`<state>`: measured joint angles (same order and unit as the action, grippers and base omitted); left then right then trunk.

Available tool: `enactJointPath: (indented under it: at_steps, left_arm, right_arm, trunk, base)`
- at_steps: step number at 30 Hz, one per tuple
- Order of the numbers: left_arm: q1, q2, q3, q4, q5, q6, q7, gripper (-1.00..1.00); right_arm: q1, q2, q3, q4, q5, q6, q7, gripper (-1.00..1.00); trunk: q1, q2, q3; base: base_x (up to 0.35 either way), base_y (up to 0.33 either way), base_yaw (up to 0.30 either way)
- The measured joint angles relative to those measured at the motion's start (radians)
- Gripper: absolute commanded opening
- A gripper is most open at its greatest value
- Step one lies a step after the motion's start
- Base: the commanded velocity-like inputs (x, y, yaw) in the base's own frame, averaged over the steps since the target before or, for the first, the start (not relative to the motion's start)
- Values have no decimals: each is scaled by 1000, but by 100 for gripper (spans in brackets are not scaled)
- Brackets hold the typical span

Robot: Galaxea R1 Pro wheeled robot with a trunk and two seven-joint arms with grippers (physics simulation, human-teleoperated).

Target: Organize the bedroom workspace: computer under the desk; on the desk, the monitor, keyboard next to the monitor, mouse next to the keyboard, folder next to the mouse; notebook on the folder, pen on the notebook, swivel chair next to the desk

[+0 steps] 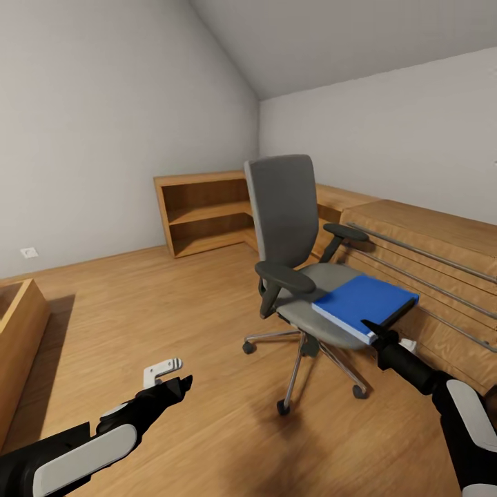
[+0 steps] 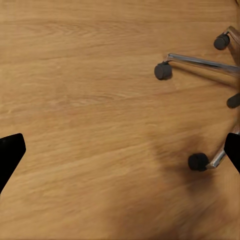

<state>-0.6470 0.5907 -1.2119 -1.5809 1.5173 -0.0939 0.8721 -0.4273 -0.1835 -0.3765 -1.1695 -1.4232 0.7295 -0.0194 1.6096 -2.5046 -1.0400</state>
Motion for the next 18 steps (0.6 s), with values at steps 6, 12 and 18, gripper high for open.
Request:
enactJointPath:
  at_steps: [6, 12, 18]
  left_arm:
    - [0, -1, 0, 0, 0, 1, 0, 100]
    - [0, -6, 0, 5, 0, 1, 0, 100]
    - [0, -8, 0, 8, 0, 1, 0, 100]
  right_arm:
    - [0, -1, 0, -10, 0, 0, 0, -100]
    - [0, -1, -1, -12, 5, 0, 0, -100]
    - [0, -2, -1, -15, 7, 0, -1, -100]
  trunk:
    - [-2, 1, 23]
    - [-5, 3, 46]
    - [-7, 4, 70]
  base:
    - [-62, 0, 0]
    - [-280, 0, 0]
    - [-330, 0, 0]
